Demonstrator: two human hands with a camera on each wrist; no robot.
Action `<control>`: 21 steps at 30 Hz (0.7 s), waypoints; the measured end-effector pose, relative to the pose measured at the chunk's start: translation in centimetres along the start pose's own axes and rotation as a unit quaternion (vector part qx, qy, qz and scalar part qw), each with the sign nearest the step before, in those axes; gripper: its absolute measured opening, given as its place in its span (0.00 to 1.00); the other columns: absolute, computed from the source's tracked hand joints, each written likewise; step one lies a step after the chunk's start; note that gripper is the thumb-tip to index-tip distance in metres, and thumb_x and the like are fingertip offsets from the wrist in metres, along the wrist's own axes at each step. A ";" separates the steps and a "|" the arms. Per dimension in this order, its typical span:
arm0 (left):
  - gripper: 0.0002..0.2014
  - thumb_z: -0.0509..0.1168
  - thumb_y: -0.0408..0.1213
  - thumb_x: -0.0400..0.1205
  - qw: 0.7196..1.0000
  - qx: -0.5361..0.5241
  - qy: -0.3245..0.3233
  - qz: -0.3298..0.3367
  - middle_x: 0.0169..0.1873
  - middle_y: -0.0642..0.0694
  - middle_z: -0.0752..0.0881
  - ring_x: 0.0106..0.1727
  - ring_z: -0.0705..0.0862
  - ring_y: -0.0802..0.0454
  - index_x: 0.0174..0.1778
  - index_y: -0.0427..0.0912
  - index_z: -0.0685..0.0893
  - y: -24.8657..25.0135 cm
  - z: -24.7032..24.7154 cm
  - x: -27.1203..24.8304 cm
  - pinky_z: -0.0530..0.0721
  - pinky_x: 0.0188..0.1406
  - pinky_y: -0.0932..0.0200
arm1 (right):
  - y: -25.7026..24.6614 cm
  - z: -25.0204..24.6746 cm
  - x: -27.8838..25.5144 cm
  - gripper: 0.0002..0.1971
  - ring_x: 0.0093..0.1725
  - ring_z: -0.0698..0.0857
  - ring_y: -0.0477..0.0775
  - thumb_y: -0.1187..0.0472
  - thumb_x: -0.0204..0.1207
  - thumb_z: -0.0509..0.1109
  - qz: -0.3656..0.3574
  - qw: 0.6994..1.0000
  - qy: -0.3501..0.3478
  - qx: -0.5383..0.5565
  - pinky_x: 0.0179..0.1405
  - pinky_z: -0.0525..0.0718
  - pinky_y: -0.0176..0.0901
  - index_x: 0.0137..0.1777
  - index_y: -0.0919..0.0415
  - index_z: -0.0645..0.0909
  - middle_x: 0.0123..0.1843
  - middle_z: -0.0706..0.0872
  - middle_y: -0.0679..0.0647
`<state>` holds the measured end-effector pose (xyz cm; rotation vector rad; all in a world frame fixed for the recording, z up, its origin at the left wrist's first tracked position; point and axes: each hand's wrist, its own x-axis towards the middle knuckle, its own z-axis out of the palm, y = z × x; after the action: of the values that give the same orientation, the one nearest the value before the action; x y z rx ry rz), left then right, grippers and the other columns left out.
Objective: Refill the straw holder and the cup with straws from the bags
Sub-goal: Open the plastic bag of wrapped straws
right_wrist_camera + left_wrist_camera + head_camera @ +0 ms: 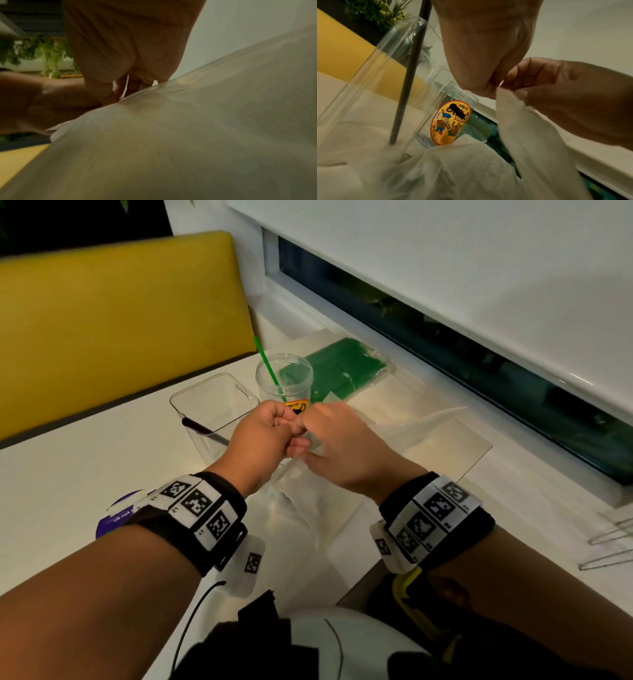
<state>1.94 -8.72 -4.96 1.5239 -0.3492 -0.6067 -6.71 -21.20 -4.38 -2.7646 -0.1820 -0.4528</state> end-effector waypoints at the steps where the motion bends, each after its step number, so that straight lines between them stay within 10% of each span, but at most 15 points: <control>1: 0.07 0.61 0.25 0.86 1.000 -0.001 -0.004 -0.013 0.37 0.40 0.87 0.35 0.89 0.48 0.45 0.40 0.78 0.1 0.0 -0.1 0.91 0.38 0.58 | 0.0 0.4 -0.2 0.08 0.46 0.78 0.56 0.59 0.74 0.70 0.005 1.000 0.005 -0.022 0.52 0.72 0.50 0.50 0.61 0.79 0.46 0.82 0.54; 4: 0.03 0.66 0.41 0.83 0.994 0.055 -0.086 -0.049 0.46 0.43 0.86 0.49 0.84 0.46 0.46 0.49 0.78 -0.5 -0.7 -0.4 0.85 0.46 0.52 | 0.8 2.0 -0.6 0.10 0.47 0.78 0.59 0.57 0.77 0.63 0.048 0.997 0.031 -0.058 0.54 0.71 0.53 0.52 0.62 0.80 0.47 0.82 0.56; 6: 0.18 0.74 0.53 0.71 0.961 0.209 -0.175 -0.038 0.49 0.50 0.82 0.48 0.82 0.51 0.49 0.54 0.75 -1.6 -1.5 -0.7 0.81 0.45 0.51 | 1.5 3.0 -1.0 0.15 0.50 0.80 0.61 0.55 0.76 0.59 0.085 0.993 0.027 -0.071 0.57 0.71 0.55 0.54 0.61 0.81 0.49 0.83 0.57; 9: 0.25 0.82 0.43 0.66 0.888 0.422 -0.183 0.001 0.48 0.50 0.85 0.45 0.85 0.48 0.54 0.49 0.77 -3.6 -1.9 -0.8 0.85 0.44 0.48 | 1.9 3.9 -1.4 0.18 0.52 0.81 0.63 0.56 0.72 0.59 0.123 0.990 -0.013 -0.064 0.56 0.69 0.54 0.58 0.60 0.82 0.50 0.85 0.58; 14: 0.15 0.75 0.27 0.72 0.943 0.318 -0.078 0.051 0.33 0.51 0.85 0.37 0.82 0.48 0.42 0.48 0.77 -4.0 -2.0 0.1 0.81 0.40 0.53 | 0.2 4.1 -1.6 0.28 0.54 0.82 0.60 0.55 0.64 0.56 0.107 0.994 -0.021 -0.017 0.64 0.65 0.50 0.63 0.58 0.82 0.52 0.88 0.55; 21: 0.18 0.77 0.37 0.77 0.992 0.078 -0.100 0.026 0.40 0.49 0.90 0.42 0.88 0.52 0.60 0.47 0.79 -2.4 -1.8 0.2 0.84 0.46 0.50 | -0.1 3.0 -1.0 0.18 0.48 0.81 0.59 0.56 0.75 0.60 0.128 0.988 0.091 0.008 0.59 0.74 0.58 0.59 0.54 0.87 0.46 0.86 0.55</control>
<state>2.72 -7.22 -7.40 1.6012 -0.6016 -0.7063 -6.77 -20.10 -7.32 -2.6616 0.2098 -0.6255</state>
